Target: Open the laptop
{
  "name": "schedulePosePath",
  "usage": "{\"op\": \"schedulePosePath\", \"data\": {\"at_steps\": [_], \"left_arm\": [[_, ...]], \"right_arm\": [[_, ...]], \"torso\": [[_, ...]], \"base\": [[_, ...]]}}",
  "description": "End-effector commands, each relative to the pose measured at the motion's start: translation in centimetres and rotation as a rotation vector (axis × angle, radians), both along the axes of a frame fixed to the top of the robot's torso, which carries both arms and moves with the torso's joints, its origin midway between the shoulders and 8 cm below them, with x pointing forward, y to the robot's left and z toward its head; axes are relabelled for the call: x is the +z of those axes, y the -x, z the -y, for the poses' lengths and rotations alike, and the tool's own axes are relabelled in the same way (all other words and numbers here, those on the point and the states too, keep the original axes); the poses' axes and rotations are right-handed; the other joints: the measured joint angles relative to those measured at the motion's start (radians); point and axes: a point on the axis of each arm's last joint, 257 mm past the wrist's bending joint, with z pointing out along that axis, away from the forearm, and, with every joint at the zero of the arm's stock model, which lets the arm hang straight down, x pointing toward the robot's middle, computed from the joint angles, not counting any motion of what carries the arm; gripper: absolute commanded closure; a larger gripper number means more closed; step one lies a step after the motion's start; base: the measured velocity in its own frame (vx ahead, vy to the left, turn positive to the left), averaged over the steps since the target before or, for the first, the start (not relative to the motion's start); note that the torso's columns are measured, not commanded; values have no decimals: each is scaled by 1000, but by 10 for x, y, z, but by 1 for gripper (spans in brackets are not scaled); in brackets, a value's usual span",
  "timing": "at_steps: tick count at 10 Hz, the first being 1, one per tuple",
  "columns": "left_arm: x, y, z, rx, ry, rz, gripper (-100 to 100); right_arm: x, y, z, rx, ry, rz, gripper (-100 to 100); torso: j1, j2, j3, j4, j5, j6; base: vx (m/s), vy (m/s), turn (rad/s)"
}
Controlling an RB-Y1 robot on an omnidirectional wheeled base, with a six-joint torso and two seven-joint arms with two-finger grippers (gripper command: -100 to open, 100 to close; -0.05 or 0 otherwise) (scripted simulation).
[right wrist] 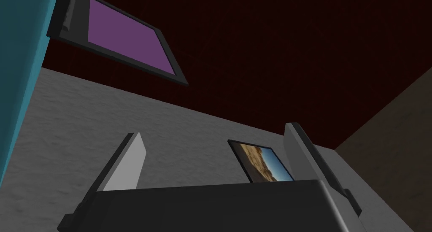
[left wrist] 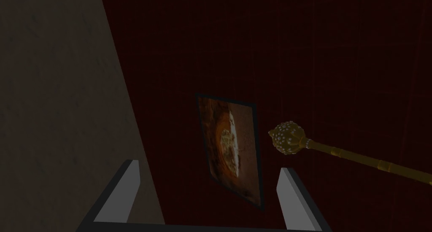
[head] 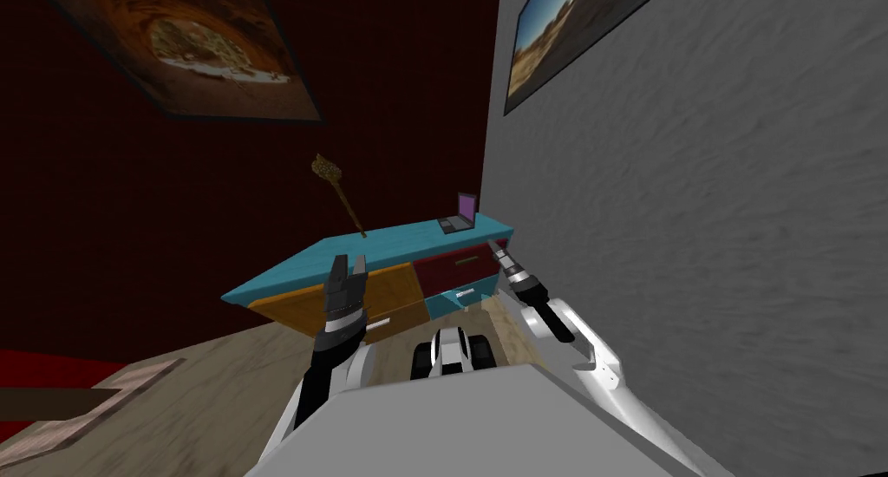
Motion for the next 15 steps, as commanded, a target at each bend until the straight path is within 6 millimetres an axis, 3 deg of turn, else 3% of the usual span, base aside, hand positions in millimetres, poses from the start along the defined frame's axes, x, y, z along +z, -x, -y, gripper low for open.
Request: {"op": "schedulePosePath", "data": {"at_steps": [1, 8, 11, 15], "left_arm": [[0, 0, 0, 0, 0, 0, 0], [0, 0, 0, 0, 0, 0, 0], [0, 0, 0, 0, 0, 0, 0], [0, 0, 0, 0, 0, 0, 0]], "right_arm": [[-12, -13, 9, -34, 116, -36, -100], [-40, -40, 56, -157, 440, -117, -100], [-53, -48, 93, -234, 600, -159, -100], [-63, -54, 158, -359, 840, -219, -100]], "torso": [[1, 0, 0, 0, 0, 0], [0, -1, 0, 0, 0, 0], [0, -1, -1, 0, 0, 0], [0, -1, -1, 0, 0, 0]], "base": [[12, 61, 119], [17, 40, 126], [39, 18, 143], [60, -2, 168]]}}
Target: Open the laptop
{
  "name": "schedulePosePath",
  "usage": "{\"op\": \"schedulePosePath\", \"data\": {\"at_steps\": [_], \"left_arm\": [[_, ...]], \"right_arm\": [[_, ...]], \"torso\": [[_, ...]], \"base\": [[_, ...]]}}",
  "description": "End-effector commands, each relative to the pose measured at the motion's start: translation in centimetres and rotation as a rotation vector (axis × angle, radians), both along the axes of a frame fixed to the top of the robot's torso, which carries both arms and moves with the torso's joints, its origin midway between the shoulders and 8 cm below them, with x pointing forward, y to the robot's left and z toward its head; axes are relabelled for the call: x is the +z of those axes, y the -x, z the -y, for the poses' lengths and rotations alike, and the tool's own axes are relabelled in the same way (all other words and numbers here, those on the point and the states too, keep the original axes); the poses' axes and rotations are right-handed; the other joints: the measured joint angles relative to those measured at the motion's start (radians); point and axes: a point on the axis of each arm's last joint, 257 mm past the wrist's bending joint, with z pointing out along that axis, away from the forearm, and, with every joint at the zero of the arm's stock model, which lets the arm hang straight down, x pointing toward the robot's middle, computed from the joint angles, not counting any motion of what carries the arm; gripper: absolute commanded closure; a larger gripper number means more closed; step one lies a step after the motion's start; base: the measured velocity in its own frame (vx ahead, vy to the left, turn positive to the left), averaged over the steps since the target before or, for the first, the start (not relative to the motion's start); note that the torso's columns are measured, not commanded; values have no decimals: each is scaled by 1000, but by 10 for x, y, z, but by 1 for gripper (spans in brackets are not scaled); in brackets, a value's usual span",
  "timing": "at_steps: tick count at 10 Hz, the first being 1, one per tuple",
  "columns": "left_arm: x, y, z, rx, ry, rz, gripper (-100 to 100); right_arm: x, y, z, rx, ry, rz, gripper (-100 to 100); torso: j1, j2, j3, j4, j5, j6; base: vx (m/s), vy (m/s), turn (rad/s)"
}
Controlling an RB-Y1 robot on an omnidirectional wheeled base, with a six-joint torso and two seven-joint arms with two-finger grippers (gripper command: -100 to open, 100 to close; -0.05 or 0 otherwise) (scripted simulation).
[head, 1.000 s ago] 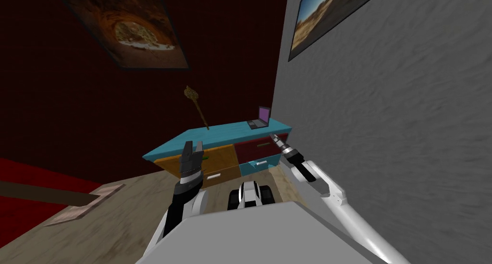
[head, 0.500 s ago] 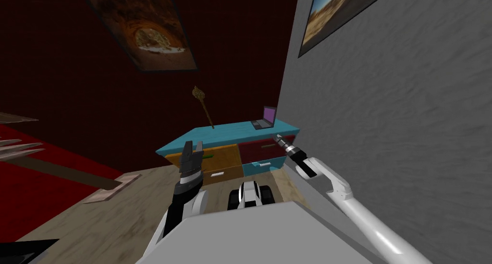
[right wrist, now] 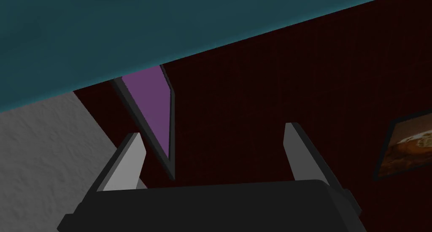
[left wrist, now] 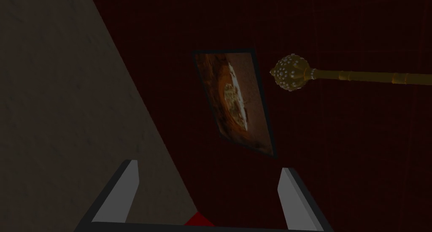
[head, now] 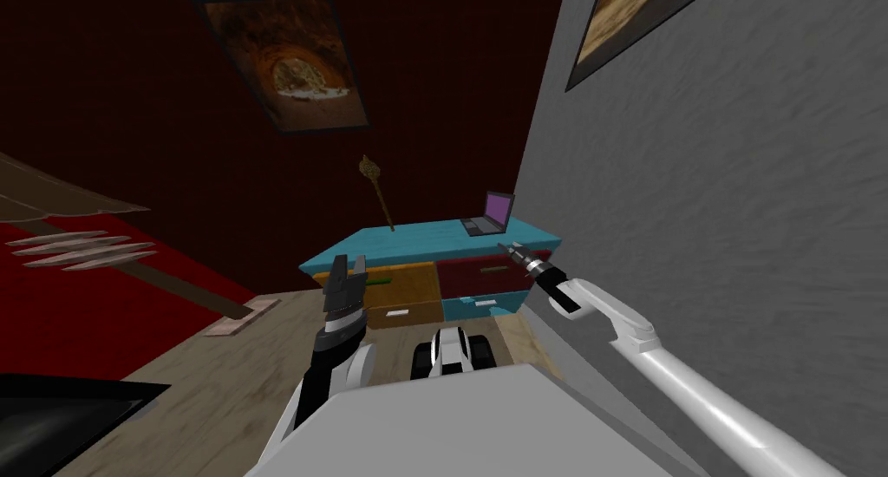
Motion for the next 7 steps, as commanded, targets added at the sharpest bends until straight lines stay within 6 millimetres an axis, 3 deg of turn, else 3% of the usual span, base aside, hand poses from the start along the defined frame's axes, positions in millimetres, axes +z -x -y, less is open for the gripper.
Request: {"op": "schedulePosePath", "data": {"at_steps": [1, 3, 4, 7], "left_arm": [[0, 0, 0, 0, 0, 0, 0], [0, 0, 0, 0, 0, 0, 0], [0, 0, 0, 0, 0, 0, 0], [0, 0, 0, 0, 0, 0, 0]], "right_arm": [[-3, -2, 46, -84, 172, -33, -100], [0, -2, 83, -149, 298, -55, -100], [1, -2, 83, -147, 304, -55, -100], [15, -1, 135, -234, 490, -79, -100]], "torso": [[0, 0, 0, 0, 0, 0], [0, 0, 0, 0, 0, 0], [0, 0, 0, 0, 0, 0], [1, 1, 0, 0, 0, 0]], "base": [[63, -11, 194], [69, -14, 173], [45, -11, 62], [49, -13, 149]]}}
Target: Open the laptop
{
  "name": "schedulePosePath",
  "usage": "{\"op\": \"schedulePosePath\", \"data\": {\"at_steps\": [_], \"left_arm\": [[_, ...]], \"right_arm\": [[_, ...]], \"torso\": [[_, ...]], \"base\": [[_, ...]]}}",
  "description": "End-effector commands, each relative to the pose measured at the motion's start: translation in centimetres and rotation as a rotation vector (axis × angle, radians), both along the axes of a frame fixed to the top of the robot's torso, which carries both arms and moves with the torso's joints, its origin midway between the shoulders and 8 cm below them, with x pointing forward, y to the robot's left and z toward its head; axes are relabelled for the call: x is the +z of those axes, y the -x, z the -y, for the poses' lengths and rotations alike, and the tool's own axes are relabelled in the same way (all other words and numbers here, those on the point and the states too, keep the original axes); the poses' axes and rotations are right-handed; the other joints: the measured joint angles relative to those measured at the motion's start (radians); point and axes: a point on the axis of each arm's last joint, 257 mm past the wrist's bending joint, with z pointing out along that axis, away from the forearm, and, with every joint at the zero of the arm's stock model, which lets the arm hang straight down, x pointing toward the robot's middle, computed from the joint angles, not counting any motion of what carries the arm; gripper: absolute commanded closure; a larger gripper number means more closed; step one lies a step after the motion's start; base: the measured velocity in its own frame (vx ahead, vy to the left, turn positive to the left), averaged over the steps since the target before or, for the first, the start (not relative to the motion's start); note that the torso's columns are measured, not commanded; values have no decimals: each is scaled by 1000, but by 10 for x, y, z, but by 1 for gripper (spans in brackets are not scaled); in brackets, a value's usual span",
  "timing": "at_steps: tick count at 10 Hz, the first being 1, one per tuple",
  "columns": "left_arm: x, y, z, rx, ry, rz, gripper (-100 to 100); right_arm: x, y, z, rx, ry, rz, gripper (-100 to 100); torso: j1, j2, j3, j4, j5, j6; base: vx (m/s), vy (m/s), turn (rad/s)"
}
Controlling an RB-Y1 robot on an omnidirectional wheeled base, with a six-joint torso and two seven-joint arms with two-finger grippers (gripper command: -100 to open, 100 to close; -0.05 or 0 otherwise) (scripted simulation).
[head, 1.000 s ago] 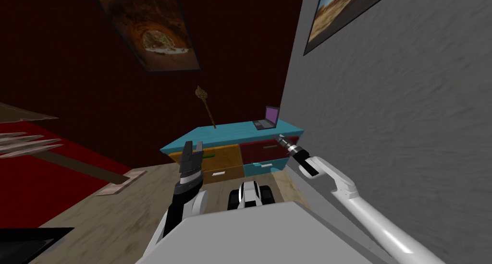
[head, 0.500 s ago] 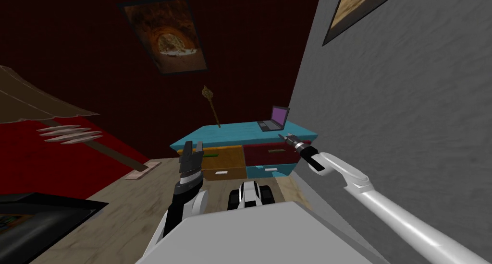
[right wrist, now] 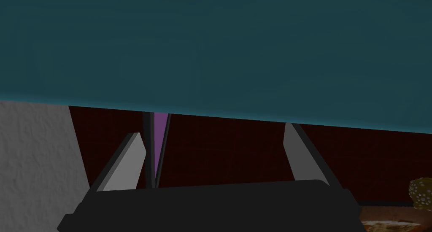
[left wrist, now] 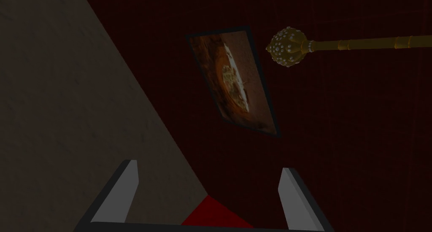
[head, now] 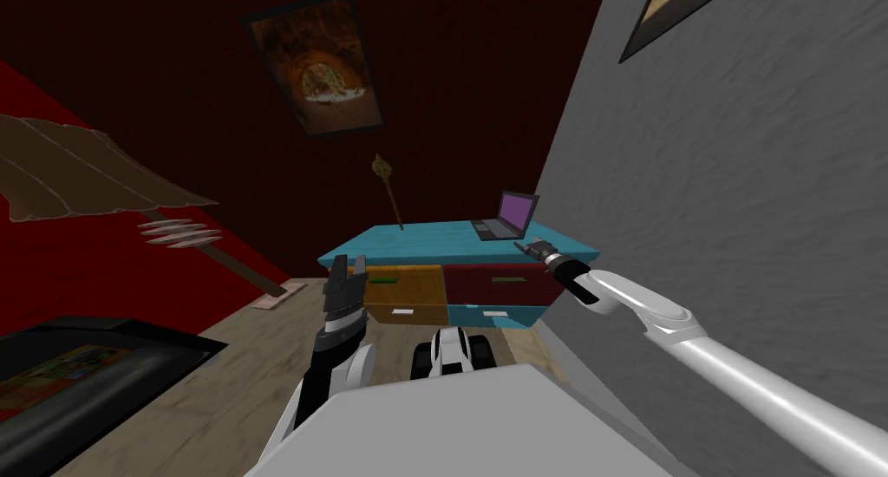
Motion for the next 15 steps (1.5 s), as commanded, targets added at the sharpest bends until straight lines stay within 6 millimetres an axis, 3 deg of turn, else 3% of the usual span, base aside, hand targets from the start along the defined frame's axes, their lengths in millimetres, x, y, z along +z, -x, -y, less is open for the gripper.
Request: {"op": "schedulePosePath", "data": {"at_steps": [1, 6, 7, 8, 9, 15], "left_arm": [[0, 0, 0, 0, 0, 0, 0], [0, 0, 0, 0, 0, 0, 0], [0, 0, 0, 0, 0, 0, 0], [0, 0, 0, 0, 0, 0, 0], [0, 0, 0, 0, 0, 0, 0], [0, 0, 0, 0, 0, 0, 0]], "right_arm": [[7, 1, 31, -50, 98, -12, -100], [34, 6, 93, -158, 318, -35, -100], [30, 3, 82, -140, 291, -33, -100], [32, 3, 83, -146, 297, -32, -100], [32, 3, 83, -145, 296, -32, 100], [29, 12, 76, -138, 570, -69, 100]], "torso": [[-1, -1, -1, 0, 0, 0], [0, 0, 0, 0, 0, 0], [0, 0, 0, 0, 0, 0], [0, 1, 1, 0, 0, 1], [1, 2, 1, 1, 0, 0], [1, -5, -3, -4, -1, -3]], "base": [[40, -24, 49], [45, -20, 105], [21, -14, 21], [5, -3, -3], [0, 0, 0], [25, 17, -16]]}}
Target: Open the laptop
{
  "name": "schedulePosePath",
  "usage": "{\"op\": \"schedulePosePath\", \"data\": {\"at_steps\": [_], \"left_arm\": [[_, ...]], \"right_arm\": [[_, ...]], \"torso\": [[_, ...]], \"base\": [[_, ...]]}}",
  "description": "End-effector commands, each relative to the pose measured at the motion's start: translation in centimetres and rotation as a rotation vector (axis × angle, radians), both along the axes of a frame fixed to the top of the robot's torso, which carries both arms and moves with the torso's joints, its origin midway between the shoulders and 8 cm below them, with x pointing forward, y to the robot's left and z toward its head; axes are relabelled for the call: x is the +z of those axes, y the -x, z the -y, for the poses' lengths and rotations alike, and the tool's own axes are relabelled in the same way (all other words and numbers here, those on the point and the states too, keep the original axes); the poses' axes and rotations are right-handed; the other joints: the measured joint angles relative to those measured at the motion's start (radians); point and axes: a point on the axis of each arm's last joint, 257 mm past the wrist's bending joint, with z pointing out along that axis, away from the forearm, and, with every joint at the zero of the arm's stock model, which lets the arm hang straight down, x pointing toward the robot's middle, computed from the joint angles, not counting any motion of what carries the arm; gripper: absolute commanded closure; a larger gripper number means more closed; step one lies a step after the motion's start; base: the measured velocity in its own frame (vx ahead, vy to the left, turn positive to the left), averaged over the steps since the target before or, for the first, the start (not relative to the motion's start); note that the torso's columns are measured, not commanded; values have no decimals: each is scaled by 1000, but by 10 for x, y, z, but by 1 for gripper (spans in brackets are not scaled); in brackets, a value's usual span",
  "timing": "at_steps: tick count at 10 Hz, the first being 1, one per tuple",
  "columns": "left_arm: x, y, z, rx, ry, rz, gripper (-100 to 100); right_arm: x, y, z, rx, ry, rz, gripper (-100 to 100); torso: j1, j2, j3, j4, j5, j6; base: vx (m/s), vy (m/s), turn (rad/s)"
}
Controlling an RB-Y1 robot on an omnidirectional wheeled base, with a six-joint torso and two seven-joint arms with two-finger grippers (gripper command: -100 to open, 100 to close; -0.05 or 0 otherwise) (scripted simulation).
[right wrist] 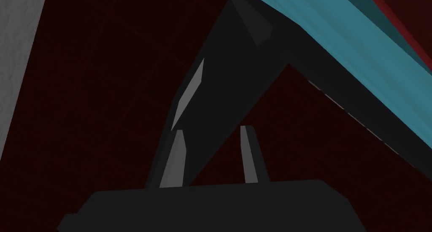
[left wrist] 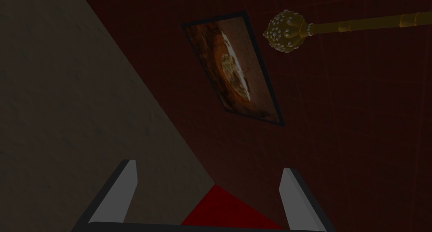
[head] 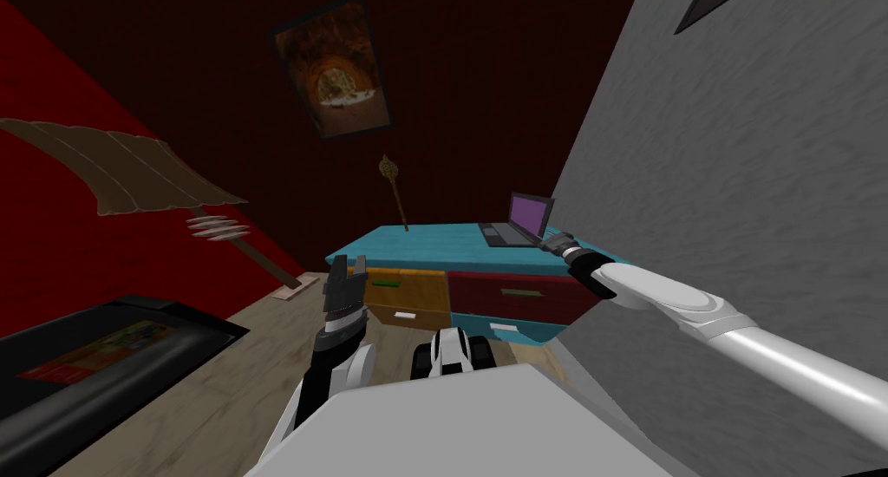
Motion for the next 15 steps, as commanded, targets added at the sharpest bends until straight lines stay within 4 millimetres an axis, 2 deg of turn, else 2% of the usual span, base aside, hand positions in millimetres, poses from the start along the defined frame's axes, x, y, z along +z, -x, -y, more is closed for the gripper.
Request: {"op": "schedulePosePath", "data": {"at_steps": [1, 3, 4, 5, 9, 10, 13, 15], "left_arm": [[0, 0, 0, 0, 0, 0, 0], [0, 0, 0, 0, 0, 0, 0], [0, 0, 0, 0, 0, 0, 0], [0, 0, 0, 0, 0, 0, 0], [0, 0, 0, 0, 0, 0, 0], [0, 0, 0, 0, 0, 0, 0], [0, 0, 0, 0, 0, 0, 0], [0, 0, 0, 0, 0, 0, 0]], "right_arm": [[-3, 5, -5, 8, 107, -28, 100], [-3, 7, -8, 12, 183, -41, 100], [-3, 6, -6, 9, 157, -34, 100], [-6, 11, 19, -43, 196, -51, 100], [-13, 20, 56, -119, 234, -81, 100], [-13, 25, 75, -159, 267, -92, 100], [-18, 40, 113, -237, 304, -125, 100], [-22, 55, 146, -308, 341, -156, 100]], "torso": [[0, 0, 0, 0, 0, 0], [-1, 1, 0, 1, 0, 0], [-1, 1, 0, 2, 0, 0], [-2, 2, 1, 3, 1, 1], [-3, 5, 3, 3, 0, 5], [-3, 1, 1, 3, 1, 7], [-1, 5, 2, 3, 1, 0], [-2, 7, 4, 5, 1, 3]], "base": [[25, 16, -11], [21, 20, -11], [6, 10, -8], [-108, -27, 295], [-135, -12, 267], [-83, -7, 315], [-143, 2, 313], [-163, 0, 336]]}}
